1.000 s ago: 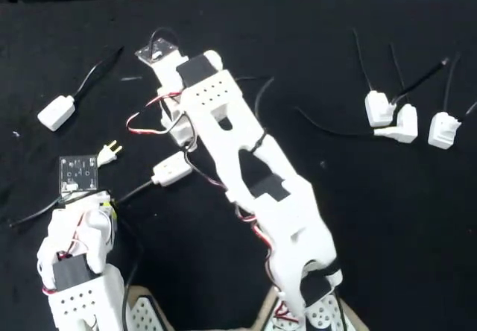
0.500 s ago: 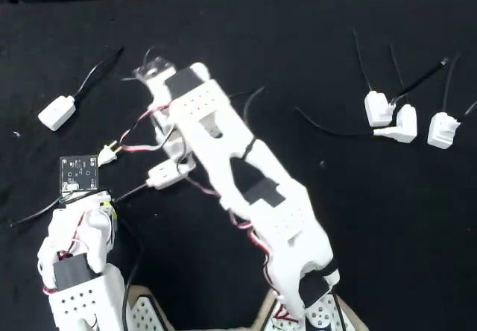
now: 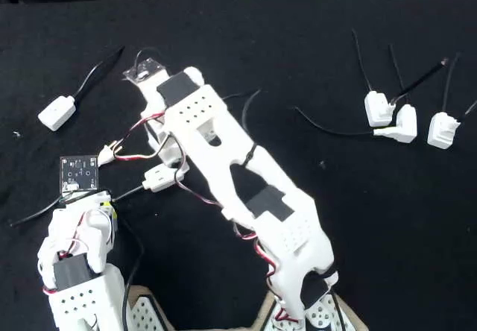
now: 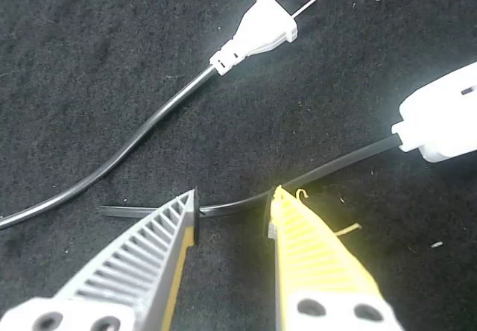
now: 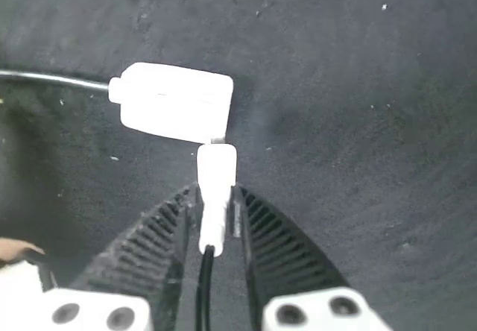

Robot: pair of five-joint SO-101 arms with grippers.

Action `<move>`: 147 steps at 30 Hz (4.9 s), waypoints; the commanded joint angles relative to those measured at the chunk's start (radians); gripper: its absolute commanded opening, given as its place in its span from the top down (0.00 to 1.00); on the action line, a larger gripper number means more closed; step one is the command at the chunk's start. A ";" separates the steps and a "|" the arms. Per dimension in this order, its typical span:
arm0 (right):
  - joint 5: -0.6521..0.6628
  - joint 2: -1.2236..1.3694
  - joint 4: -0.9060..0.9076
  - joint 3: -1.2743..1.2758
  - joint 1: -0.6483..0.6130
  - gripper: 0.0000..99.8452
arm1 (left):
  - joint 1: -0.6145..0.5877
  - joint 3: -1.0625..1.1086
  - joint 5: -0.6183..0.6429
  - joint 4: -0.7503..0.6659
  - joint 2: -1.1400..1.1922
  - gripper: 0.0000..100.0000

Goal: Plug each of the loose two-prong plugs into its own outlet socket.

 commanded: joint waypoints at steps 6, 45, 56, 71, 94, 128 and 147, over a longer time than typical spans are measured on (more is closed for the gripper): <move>-0.060 -0.073 -0.021 -0.008 0.008 0.99 | -0.013 0.022 -0.011 0.003 -0.006 0.83; -0.167 0.076 -0.106 -0.028 -0.041 0.99 | -0.013 0.022 -0.011 0.003 -0.006 0.83; -0.100 0.140 -0.141 -0.036 -0.037 0.99 | -0.013 0.022 -0.011 0.003 -0.006 0.83; 0.026 0.176 -0.086 -0.162 -0.048 0.86 | -0.013 0.022 -0.011 0.005 -0.006 0.83; 0.775 -0.122 0.011 -0.162 -0.046 0.70 | -0.326 0.022 0.242 -0.149 -0.008 0.83; 0.924 -0.157 -0.574 0.489 -0.003 0.95 | -0.498 0.002 0.404 -0.203 -0.008 0.83; 0.385 -0.530 -0.345 0.493 0.875 0.99 | -0.387 0.022 0.396 -0.196 -0.008 0.83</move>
